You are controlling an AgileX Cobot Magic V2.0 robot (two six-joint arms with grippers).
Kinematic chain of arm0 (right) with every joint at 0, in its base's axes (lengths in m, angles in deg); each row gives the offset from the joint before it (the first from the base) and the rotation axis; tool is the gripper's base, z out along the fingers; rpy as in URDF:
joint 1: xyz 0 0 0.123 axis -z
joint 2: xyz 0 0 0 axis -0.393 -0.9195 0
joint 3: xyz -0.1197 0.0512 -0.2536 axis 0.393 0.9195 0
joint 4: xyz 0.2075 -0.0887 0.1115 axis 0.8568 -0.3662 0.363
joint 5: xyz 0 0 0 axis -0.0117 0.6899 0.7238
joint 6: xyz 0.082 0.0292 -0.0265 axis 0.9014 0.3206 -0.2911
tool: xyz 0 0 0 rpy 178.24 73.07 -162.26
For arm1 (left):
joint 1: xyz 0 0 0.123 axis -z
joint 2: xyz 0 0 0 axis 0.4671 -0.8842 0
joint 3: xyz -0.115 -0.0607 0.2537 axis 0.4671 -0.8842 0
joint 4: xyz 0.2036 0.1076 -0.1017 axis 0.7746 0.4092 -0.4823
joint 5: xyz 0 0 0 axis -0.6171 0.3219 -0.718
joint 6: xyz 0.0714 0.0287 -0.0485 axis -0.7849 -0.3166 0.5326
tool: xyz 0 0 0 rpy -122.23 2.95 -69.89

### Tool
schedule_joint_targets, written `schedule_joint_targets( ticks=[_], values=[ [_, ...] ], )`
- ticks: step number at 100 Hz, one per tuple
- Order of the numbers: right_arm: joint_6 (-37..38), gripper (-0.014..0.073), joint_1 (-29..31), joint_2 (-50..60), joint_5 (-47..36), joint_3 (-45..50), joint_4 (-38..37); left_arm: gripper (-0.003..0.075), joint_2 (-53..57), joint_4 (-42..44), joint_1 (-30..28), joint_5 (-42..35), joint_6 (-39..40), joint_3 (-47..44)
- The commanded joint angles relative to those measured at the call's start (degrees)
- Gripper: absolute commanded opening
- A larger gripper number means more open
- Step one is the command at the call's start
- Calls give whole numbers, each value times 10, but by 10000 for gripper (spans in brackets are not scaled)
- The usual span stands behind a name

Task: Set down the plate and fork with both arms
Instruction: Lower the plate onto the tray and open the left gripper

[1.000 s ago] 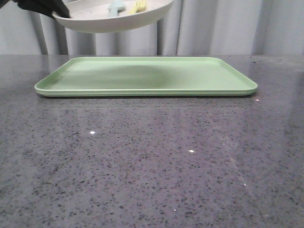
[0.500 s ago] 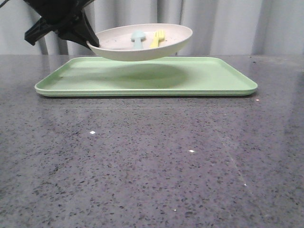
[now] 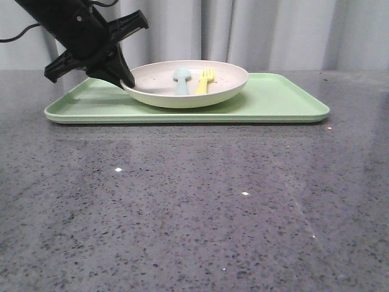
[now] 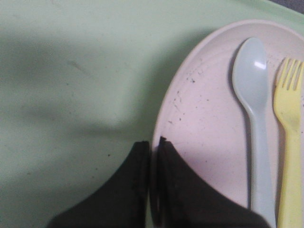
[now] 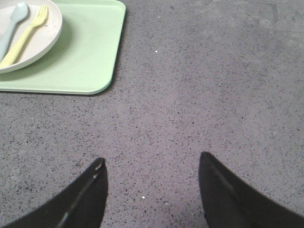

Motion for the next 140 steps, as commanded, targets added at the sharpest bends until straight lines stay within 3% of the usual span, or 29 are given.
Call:
schedule_joint_targets(
  ticks=[1, 140],
  values=[
    [-3, 436, 2, -9, -38, -20, 1, -21, 31, -17, 7, -34, 10, 23],
    [-3, 436, 2, -9, -38, -20, 1, -20, 19, -9, 8, -30, 13, 22]
  ],
)
